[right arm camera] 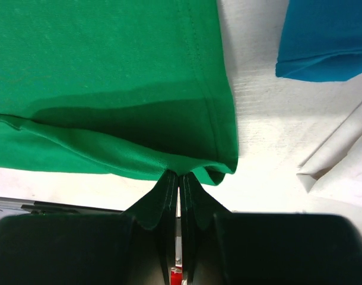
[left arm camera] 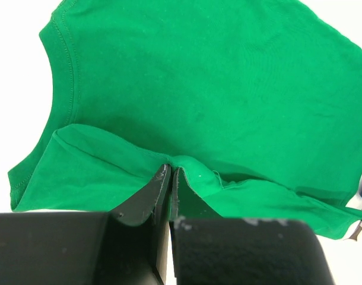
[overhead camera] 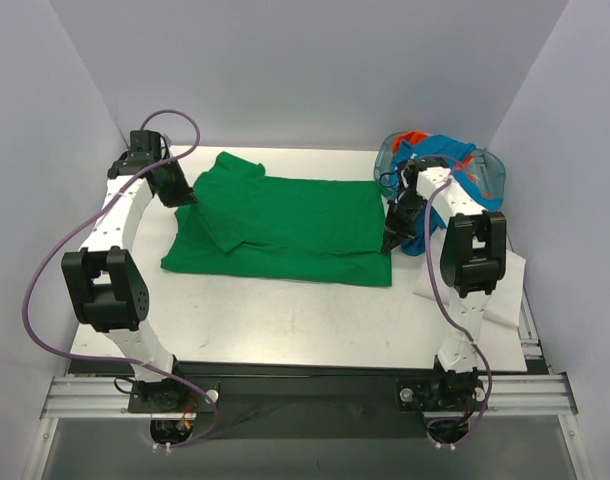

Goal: Fold and stack the t-shirts
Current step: Fold the flattened tshirt in 1/3 of the way

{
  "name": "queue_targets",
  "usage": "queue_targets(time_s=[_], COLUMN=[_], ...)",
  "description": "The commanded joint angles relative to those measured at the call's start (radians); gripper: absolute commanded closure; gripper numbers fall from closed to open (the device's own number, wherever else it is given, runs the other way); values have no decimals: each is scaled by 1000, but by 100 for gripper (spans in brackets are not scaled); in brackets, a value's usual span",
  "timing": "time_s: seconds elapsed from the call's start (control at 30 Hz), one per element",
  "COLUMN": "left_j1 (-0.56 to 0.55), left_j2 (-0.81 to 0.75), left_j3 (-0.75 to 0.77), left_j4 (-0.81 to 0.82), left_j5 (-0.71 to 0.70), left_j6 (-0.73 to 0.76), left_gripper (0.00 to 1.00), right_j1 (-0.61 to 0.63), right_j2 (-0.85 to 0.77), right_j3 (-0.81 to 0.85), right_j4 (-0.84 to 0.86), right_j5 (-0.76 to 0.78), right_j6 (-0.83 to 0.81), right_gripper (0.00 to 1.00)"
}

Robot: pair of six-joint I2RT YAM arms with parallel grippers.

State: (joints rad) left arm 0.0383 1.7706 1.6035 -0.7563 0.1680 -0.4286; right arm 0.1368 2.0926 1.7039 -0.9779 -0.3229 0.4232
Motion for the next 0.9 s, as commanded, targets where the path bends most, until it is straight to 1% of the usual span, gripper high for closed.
queue_targets(time_s=[0.0, 0.5, 0.53, 0.57, 0.6, 0.63, 0.67, 0.7, 0.73, 0.8, 0.87], left_j1=[-3, -5, -5, -6, -8, -12, -17, -18, -20, -21, -23], left_j2=[-2, 90, 99, 104, 116, 121, 128, 139, 145, 150, 144], left_j3=[35, 79, 88, 96, 104, 125, 137, 151, 167, 184, 149], left_j4=[15, 49, 64, 75, 89, 113, 118, 123, 120, 114, 117], left_j5=[-5, -25, -24, -22, -21, -16, -16, -13, -12, -12, -10], left_j6=[22, -9, -15, -27, -33, -38, -48, -52, -53, -55, -53], left_gripper=[100, 100, 96, 78, 68, 61, 57, 50, 49, 45, 45], right_j1=[-11, -34, -36, -39, -40, -40, -42, -42, -42, -39, -32], right_j2=[-9, 53, 60, 64, 67, 69, 66, 58, 55, 32, 15], right_j3=[17, 66, 80, 89, 98, 120, 129, 138, 149, 168, 171], right_j4=[-65, -67, -67, -65, -65, -67, -67, -67, -65, -65, -61], right_j5=[13, 44, 45, 51, 51, 50, 53, 54, 56, 67, 77], right_j6=[6, -6, -6, -6, -6, -6, -4, -4, -6, -9, -20], right_gripper=[100, 99, 90, 84, 77, 65, 60, 56, 51, 48, 46])
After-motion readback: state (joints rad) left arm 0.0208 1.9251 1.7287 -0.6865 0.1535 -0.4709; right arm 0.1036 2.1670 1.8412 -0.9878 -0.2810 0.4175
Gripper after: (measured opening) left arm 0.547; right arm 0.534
